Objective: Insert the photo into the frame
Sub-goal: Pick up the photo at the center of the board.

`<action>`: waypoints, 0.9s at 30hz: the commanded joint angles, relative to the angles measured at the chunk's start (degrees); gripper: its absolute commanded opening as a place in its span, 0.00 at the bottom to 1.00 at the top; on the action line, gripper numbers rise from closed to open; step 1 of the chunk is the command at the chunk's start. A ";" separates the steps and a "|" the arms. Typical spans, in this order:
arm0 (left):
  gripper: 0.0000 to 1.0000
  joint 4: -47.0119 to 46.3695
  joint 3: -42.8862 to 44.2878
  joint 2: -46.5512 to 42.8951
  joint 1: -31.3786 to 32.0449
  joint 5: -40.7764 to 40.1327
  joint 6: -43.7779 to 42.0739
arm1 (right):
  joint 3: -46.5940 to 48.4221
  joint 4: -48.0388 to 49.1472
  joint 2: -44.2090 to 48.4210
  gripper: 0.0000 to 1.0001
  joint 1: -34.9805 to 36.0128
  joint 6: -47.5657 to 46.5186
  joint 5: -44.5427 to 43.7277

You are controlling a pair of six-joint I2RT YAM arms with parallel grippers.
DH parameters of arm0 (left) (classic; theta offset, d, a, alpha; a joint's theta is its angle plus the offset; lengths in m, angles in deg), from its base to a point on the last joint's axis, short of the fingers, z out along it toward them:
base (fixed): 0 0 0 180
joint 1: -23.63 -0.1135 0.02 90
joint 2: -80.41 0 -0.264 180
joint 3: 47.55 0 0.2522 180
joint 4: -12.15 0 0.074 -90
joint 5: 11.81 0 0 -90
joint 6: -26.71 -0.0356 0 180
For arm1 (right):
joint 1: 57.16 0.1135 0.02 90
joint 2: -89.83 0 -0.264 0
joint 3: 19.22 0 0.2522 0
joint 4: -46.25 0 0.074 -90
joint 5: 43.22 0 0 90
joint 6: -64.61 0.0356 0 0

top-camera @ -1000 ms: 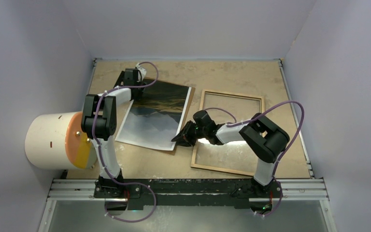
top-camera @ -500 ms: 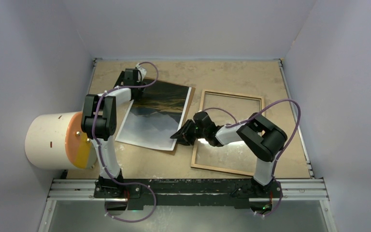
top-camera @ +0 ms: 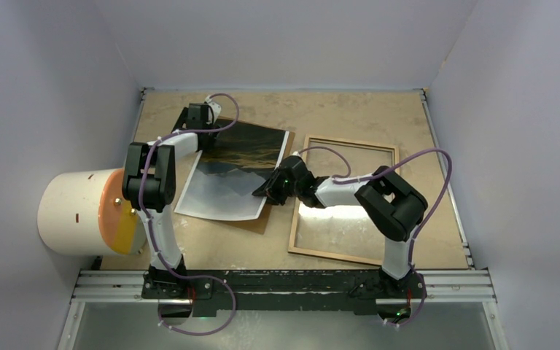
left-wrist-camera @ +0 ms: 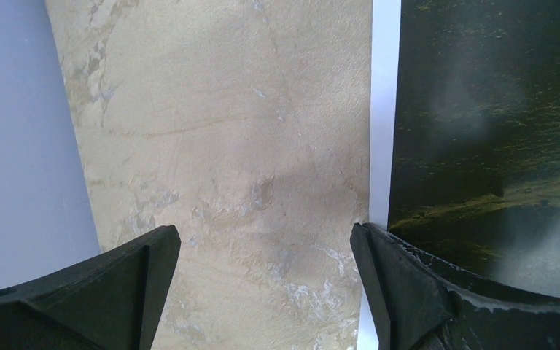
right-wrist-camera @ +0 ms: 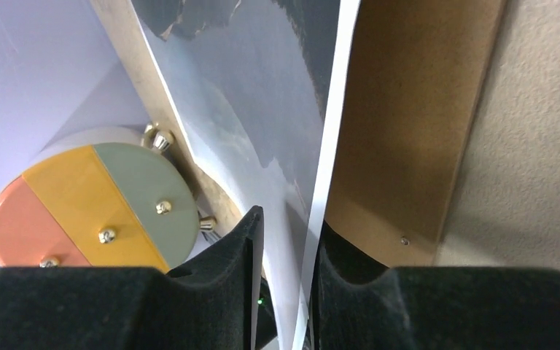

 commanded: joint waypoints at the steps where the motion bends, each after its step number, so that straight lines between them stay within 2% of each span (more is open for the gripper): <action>1: 0.97 9.54 -2.11 0.70 0.88 3.70 -0.90 | 2.39 -3.11 -0.68 0.23 0.29 -3.09 -3.30; 5: 0.98 12.78 2.21 0.58 -0.79 5.11 -0.92 | 5.75 -5.56 0.96 0.03 0.34 -8.15 -5.21; 6: 0.98 14.48 4.34 0.47 -1.79 6.25 -0.43 | 6.95 -6.94 1.37 0.00 0.34 -10.05 -5.71; 11: 1.00 21.61 13.69 -1.15 -4.23 7.44 -0.06 | 13.67 -16.30 5.51 0.00 0.28 -21.72 -10.15; 17: 1.00 27.85 21.71 -4.12 -5.00 9.25 1.04 | 23.34 -28.38 13.15 0.00 0.04 -41.06 -16.67; 20: 1.00 28.82 21.56 -6.19 -5.01 10.85 0.98 | 30.54 -40.80 16.46 0.00 -1.21 -49.50 -22.98; 22: 1.00 28.79 20.41 -7.62 -4.95 11.80 0.82 | 33.75 -50.89 18.40 0.00 -2.05 -50.04 -32.99; 24: 1.00 28.63 18.51 -8.88 -5.00 12.76 0.80 | 34.82 -56.80 21.65 0.00 -4.10 -53.30 -40.02; 27: 1.00 28.24 16.14 -10.24 -5.01 14.35 1.25 | 38.02 -63.93 28.27 0.00 -11.44 -57.02 -41.76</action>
